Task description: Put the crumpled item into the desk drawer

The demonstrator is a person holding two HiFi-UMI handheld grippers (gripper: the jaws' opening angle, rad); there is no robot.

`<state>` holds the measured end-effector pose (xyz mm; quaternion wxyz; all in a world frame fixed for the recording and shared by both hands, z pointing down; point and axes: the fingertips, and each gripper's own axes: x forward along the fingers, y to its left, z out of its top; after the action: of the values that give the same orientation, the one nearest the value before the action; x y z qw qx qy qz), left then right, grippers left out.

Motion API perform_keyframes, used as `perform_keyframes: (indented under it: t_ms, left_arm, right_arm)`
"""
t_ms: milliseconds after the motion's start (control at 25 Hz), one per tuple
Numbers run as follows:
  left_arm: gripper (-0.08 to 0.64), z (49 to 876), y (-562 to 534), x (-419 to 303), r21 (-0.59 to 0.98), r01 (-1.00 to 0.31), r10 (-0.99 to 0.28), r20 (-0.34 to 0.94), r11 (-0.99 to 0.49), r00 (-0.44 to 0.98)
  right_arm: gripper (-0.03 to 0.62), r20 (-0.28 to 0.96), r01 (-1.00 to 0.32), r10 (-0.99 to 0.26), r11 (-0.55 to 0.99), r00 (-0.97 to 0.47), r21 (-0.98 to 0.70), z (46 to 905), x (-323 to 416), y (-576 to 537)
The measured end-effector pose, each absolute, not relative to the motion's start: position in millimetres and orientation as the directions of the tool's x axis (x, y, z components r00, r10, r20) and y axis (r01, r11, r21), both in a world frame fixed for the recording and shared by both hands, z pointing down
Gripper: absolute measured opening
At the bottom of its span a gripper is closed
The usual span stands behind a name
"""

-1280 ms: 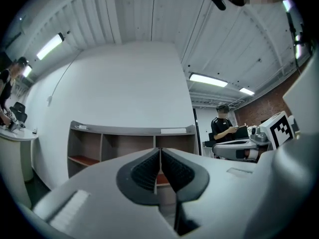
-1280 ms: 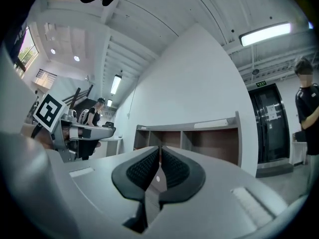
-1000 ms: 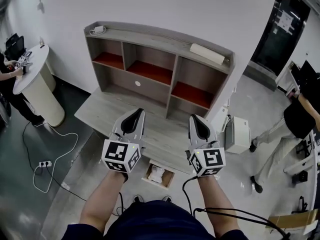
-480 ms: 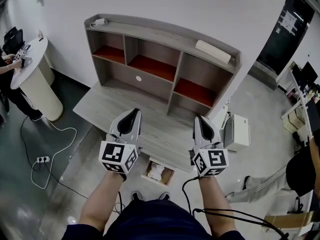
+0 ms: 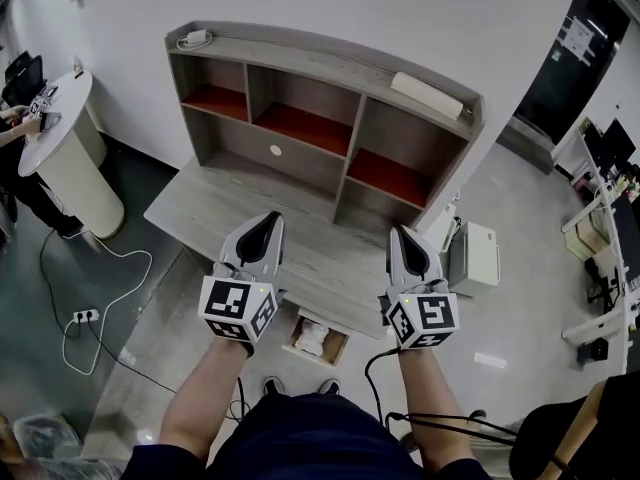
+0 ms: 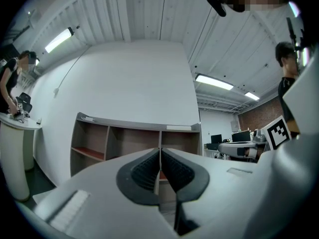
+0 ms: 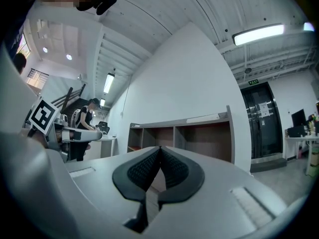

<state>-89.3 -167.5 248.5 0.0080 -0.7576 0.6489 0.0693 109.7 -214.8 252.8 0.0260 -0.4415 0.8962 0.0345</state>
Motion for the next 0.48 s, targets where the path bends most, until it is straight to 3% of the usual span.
perform_keyframes:
  t_ms: [480]
  left_arm:
    - [0.014, 254.6, -172.4, -84.6, 0.067, -0.985, -0.983, -0.097, -0.16, 0.153]
  right_arm:
    - [0.006, -0.063, -0.795, -0.793, 0.606, -0.606, 0.02, 260.9, 114.5, -220.4]
